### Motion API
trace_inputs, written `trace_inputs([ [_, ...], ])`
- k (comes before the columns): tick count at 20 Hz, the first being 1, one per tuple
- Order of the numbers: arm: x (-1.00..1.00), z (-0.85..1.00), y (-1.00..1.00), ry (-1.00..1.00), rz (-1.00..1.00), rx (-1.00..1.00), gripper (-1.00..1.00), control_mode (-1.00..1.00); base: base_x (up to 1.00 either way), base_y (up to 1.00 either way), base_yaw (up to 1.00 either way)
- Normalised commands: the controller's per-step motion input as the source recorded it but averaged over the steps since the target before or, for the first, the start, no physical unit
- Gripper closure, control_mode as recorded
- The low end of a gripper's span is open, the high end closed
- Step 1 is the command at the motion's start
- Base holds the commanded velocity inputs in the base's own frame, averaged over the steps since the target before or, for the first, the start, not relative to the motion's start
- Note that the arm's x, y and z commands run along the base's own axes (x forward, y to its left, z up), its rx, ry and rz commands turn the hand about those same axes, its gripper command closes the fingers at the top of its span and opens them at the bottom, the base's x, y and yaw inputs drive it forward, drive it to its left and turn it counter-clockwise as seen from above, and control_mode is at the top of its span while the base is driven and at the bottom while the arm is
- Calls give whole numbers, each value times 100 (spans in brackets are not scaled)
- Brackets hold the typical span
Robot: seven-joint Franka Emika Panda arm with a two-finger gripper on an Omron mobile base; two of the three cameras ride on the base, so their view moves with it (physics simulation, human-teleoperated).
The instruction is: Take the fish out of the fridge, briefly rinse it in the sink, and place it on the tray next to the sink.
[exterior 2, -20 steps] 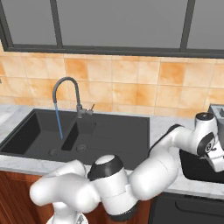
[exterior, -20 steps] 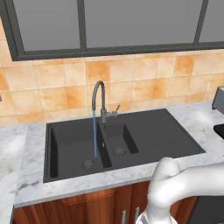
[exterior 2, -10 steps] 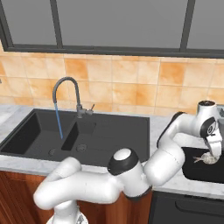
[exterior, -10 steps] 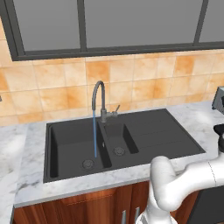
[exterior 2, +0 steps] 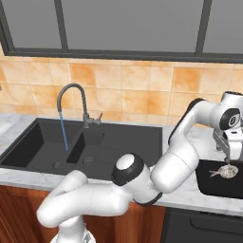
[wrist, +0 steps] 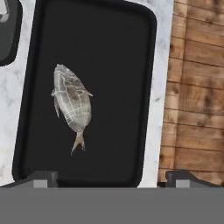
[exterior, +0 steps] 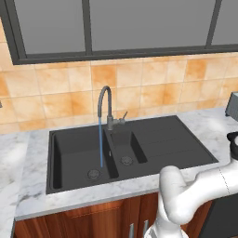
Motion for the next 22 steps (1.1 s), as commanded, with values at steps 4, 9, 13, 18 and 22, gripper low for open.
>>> trace_inputs([
  [4, -84, 4, 100, -17, 16, -7, -100, -100, 0, 0, 0],
  [9, -60, 0, 100, -27, 14, -5, -100, -100, 0, 0, 0],
  [13, -23, -2, 100, -36, 6, -4, -100, -100, 0, 0, 0],
  [18, 0, 2, 100, -36, 3, -4, -100, -100, 0, 0, 0],
  [22, 6, 4, 100, -31, 0, -6, -100, -100, 0, 0, 0],
])
